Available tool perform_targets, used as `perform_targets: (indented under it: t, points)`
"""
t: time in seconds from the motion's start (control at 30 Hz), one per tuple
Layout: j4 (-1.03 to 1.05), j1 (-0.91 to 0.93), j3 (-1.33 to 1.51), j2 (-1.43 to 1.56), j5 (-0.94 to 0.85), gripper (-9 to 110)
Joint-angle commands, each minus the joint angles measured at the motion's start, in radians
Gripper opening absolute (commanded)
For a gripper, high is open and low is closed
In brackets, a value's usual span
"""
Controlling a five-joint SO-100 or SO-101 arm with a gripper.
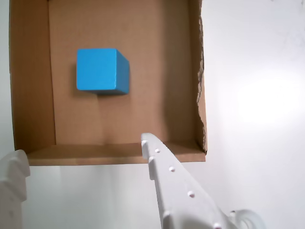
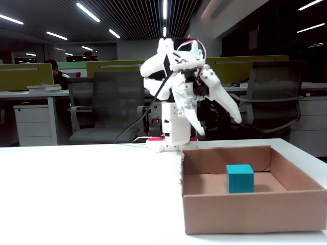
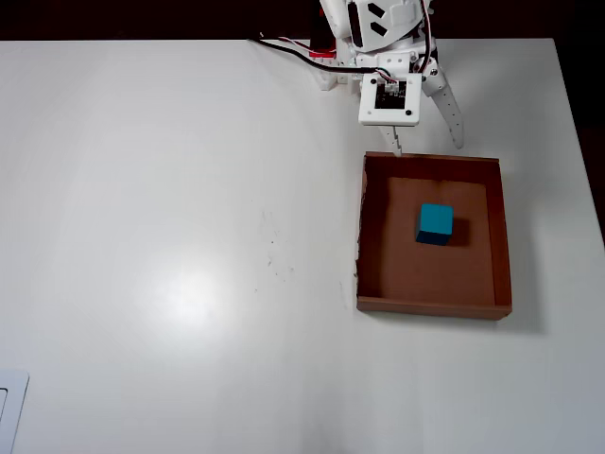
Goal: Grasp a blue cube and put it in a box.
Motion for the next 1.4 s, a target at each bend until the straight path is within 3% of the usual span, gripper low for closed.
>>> perform_targets:
  t: [0.0, 0.2, 0.63, 1.37]
  points:
    - [-0.049, 0.017, 0.066, 0.072, -0.009, 29]
    - [-0.054, 0.02, 0.169, 0.153, -0.009, 28]
    - [0.08, 0.003, 0.17, 0.16, 0.002, 24]
    - [0.103, 0.003, 0.17, 0.16, -0.008, 25]
